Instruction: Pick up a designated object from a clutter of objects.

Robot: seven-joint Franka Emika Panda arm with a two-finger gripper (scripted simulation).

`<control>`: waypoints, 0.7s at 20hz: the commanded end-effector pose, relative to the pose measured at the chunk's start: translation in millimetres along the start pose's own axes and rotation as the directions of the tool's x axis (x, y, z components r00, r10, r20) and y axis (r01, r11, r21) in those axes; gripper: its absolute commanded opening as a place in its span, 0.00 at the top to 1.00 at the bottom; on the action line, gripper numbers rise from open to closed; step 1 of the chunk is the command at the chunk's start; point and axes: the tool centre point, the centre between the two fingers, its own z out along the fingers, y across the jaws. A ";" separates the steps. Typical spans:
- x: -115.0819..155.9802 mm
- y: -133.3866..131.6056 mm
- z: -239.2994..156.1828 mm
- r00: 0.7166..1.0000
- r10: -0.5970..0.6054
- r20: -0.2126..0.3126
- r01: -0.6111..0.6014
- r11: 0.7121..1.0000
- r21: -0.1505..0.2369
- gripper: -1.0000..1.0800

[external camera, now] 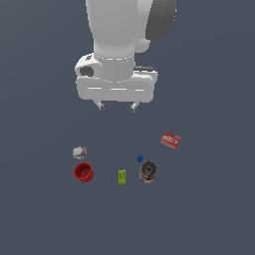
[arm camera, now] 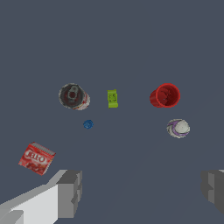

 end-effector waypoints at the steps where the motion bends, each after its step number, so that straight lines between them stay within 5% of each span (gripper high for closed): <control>1: 0.0 0.0 0.0 1.000 0.000 0.000 0.000 1.000 0.000 0.04; 14: -6.0 34.9 -6.1 0.998 0.068 0.000 -0.068 0.998 0.002 0.04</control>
